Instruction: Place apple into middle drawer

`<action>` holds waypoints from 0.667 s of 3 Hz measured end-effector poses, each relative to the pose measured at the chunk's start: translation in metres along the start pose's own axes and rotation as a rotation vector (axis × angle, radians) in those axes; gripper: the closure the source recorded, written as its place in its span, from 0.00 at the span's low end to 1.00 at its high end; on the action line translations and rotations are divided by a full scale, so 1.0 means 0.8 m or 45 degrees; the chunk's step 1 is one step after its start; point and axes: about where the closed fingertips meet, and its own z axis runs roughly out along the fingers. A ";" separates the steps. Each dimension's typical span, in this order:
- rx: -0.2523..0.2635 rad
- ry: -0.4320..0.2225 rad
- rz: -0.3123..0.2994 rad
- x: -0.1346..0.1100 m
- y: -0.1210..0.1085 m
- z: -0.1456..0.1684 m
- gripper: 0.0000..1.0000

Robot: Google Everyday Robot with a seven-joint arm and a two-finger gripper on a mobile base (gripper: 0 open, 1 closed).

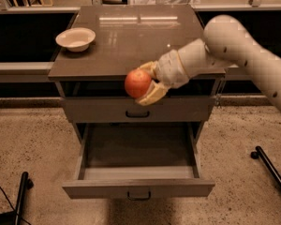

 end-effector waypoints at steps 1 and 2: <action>0.069 -0.097 0.031 0.094 0.052 0.052 1.00; 0.074 -0.105 0.050 0.121 0.066 0.069 1.00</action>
Offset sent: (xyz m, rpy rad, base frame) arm -0.0117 -0.0105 -0.0754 0.0737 -0.0026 -0.0270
